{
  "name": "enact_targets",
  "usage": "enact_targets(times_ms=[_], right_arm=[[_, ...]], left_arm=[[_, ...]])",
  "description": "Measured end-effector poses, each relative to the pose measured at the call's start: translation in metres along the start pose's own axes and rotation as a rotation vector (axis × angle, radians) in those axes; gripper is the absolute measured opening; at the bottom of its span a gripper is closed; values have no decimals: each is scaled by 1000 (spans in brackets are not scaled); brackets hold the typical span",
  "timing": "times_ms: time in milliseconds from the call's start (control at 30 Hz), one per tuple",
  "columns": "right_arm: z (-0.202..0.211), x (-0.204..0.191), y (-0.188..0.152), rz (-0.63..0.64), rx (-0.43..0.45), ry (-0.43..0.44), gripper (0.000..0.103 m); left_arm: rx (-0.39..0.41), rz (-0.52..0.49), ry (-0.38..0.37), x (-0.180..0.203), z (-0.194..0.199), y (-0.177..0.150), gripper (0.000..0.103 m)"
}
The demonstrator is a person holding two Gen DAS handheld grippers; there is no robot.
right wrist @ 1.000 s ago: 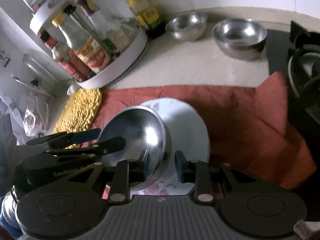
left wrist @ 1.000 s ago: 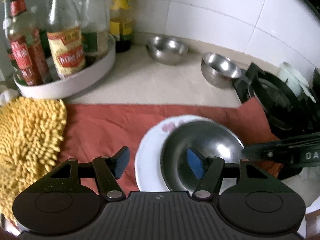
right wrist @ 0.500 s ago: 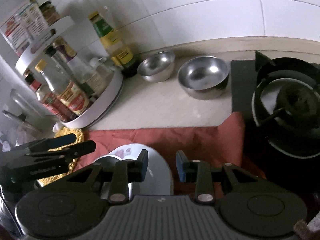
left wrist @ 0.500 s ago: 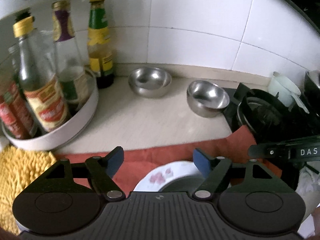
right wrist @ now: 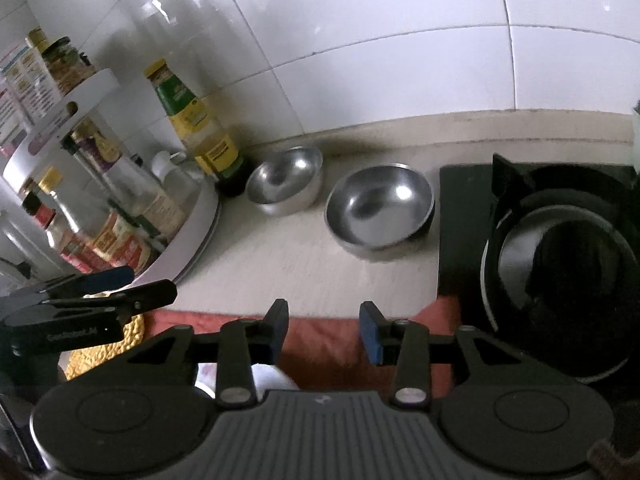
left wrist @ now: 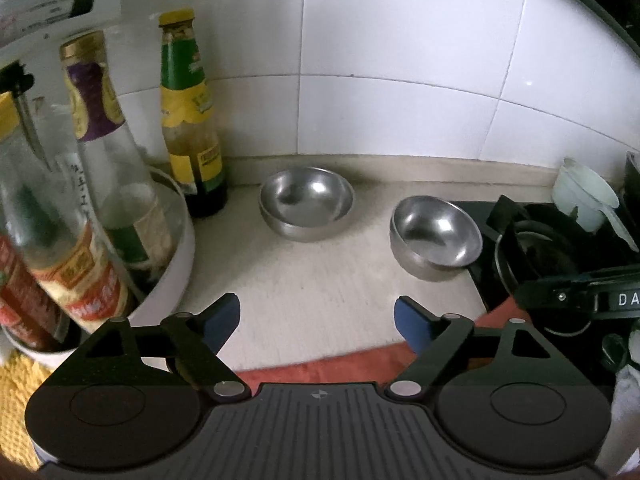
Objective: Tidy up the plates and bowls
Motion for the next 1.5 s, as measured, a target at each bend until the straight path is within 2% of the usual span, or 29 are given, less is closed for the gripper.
enact_targets(times_ms=[567, 667, 767, 867, 967, 1033, 1167, 1267, 1333, 1367, 1400, 1500], right_arm=[[-47, -12, 66, 49, -10, 4, 39], [-57, -14, 76, 58, -14, 17, 40], [-68, -17, 78, 61, -40, 34, 40], [-62, -30, 56, 89, -90, 93, 40], [-45, -51, 2, 159, -206, 197, 40], [-38, -56, -31, 179, -273, 213, 41], [-38, -55, -74, 149, -355, 216, 41], [-42, -57, -94, 119, -393, 235, 41], [-43, -62, -101, 114, -396, 259, 41], [-43, -64, -105, 112, -389, 273, 41], [-45, -65, -107, 107, -379, 279, 41], [-54, -67, -115, 81, -387, 287, 31]], left_arm=[[-30, 62, 21, -23, -51, 52, 90], [-56, 69, 30, -26, -62, 52, 90], [-100, 55, 4, -26, -51, 31, 89], [-152, -13, -25, -18, -20, -12, 90], [-215, -20, -12, -22, 0, -50, 90], [-241, 0, -16, -22, 8, -68, 90], [-287, -9, -56, -3, 14, -102, 90], [-333, 1, -96, 14, 11, -129, 90], [-371, 32, -116, 18, 2, -146, 82], [-383, 43, -115, 20, -3, -151, 83], [-371, 47, -107, 21, -4, -151, 83], [-348, 65, -101, 19, -4, -143, 78]])
Point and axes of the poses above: each gripper's, at about its wrist camera, not at the fingertips, and z roughly against the way its jaws point, x to its right, y to its top, the point moved 10 cm from there along -z, roughly the way its jaws point, and after that the axes turned 4 degrees about -x, right-handed, at the moved point
